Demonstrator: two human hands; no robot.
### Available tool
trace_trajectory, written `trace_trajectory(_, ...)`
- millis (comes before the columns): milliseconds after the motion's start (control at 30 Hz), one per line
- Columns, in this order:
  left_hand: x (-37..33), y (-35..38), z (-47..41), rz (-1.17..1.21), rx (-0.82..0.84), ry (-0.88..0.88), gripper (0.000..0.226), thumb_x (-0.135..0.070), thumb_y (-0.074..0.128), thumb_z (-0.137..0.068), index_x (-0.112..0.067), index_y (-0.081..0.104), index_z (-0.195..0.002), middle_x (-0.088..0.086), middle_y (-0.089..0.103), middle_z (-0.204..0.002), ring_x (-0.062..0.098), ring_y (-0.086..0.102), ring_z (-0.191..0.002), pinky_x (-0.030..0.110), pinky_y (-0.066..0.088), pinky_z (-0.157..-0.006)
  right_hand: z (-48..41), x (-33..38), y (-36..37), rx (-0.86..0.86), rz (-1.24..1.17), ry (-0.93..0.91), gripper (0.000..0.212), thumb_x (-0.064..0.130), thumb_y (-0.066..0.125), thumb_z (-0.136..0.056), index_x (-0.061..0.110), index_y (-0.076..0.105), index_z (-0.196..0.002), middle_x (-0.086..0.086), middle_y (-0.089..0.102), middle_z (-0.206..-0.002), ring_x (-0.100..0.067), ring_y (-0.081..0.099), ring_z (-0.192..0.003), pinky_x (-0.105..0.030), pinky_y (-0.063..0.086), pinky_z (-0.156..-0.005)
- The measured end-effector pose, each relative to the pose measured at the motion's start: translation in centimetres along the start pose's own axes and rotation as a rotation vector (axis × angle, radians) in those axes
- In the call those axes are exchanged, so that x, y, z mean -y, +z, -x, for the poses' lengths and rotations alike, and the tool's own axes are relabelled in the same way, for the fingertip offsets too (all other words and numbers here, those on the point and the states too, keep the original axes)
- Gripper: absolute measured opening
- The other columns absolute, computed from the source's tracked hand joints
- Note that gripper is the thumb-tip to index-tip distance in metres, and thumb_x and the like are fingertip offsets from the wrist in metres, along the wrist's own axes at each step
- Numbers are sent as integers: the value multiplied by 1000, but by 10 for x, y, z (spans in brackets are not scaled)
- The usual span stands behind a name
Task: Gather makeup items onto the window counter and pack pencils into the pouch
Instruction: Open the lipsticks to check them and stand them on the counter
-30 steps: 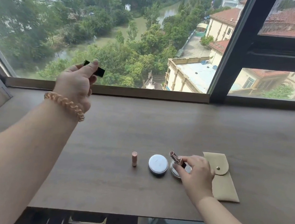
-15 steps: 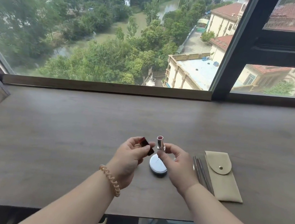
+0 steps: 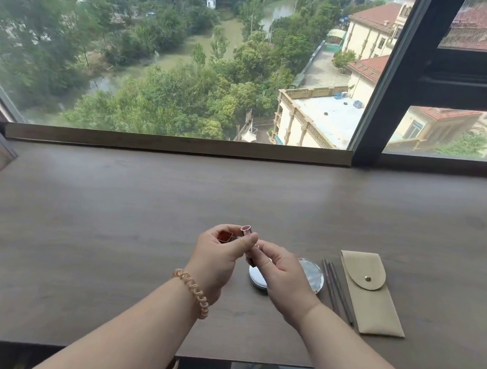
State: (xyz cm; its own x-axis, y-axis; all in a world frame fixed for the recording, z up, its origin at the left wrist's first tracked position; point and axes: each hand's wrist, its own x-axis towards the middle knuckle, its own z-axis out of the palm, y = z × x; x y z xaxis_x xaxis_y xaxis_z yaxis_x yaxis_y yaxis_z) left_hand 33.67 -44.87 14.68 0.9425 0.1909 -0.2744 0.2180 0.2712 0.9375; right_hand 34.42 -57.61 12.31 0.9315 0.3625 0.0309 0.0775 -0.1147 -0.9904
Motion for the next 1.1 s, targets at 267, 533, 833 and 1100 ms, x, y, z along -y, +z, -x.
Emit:
trace_trajectory(267,1,-3,1,10,-4,7,10,-2,72,-78,-2,64,-84,13,62,-73,21,56,-58,22,44,-47,-3,-11,5,-63,-158,161,32,25,76,-78,18,64,-106,-10,72,-96,-14,65,-92,-38,50,-93)
trace_trajectory(533,4,-13,3,1,4,-3,12,-4,76,-76,-7,65,-80,8,65,-78,16,61,-65,23,52,-62,-1,-14,8,-89,-27,174,77,51,79,-62,39,42,-129,0,69,-92,-11,63,-99,-28,43,-89)
trace_trajectory(833,7,-20,6,3,8,-23,13,-1,72,-78,-1,63,-86,6,63,-69,10,63,-55,18,51,-53,2,-10,21,-37,26,176,65,18,75,-79,33,42,-132,-3,64,-96,-1,59,-98,-18,47,-87)
trace_trajectory(1100,16,-33,-2,-76,36,-12,17,1,70,-79,5,63,-94,17,64,-76,20,61,-65,21,51,-61,2,-14,29,43,19,259,65,29,62,-89,26,26,-143,17,66,-112,6,52,-116,-17,39,-100)
